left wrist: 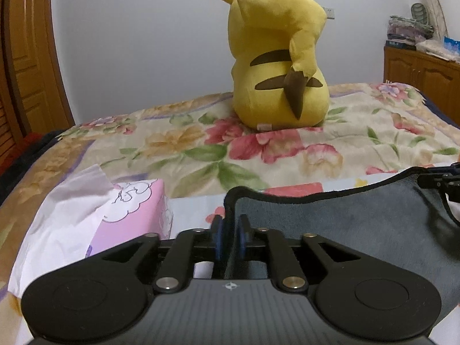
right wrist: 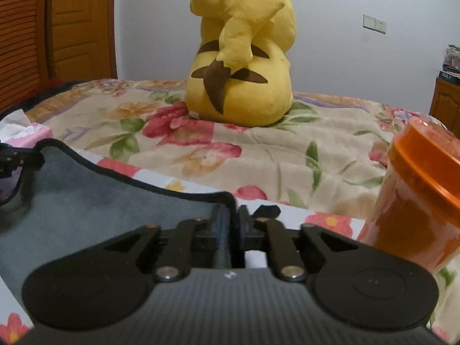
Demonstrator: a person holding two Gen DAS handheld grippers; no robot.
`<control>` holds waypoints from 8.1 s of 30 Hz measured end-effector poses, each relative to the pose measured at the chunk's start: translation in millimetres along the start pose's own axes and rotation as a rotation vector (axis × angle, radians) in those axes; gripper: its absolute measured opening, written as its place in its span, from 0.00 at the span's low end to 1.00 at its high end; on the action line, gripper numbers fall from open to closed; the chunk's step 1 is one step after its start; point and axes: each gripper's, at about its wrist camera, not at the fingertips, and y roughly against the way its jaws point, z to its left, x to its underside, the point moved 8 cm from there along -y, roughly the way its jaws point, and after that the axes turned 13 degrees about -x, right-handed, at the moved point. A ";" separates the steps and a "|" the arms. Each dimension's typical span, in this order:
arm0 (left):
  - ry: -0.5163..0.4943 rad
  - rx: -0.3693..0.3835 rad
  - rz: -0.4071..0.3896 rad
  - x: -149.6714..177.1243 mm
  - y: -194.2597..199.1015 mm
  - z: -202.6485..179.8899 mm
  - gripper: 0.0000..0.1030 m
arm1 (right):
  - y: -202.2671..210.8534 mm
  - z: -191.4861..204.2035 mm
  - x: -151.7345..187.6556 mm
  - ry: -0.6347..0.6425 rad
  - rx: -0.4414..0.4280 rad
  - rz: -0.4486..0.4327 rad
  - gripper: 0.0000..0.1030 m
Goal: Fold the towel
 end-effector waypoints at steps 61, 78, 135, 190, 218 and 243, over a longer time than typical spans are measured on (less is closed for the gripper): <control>0.052 0.007 -0.130 -33.5 290.6 33.3 1.00 | 251.0 106.7 -37.4 -0.055 -0.032 -0.215 1.00; 0.028 0.023 -0.162 -24.9 346.1 30.8 1.00 | 289.3 127.1 -32.2 -0.053 -0.032 -0.246 1.00; 0.103 0.041 0.023 102.4 364.9 14.0 1.00 | 299.6 159.0 78.5 -0.136 -0.009 -0.123 1.00; 0.172 -0.005 -0.230 79.8 393.3 28.6 1.00 | 329.3 144.3 68.6 -0.116 0.082 -0.321 1.00; 0.163 -0.027 -0.246 80.9 393.6 31.1 1.00 | 332.5 141.8 68.8 -0.120 0.093 -0.335 1.00; 0.157 -0.029 -0.246 82.2 394.2 28.7 1.00 | 332.2 141.1 69.2 -0.120 0.092 -0.334 1.00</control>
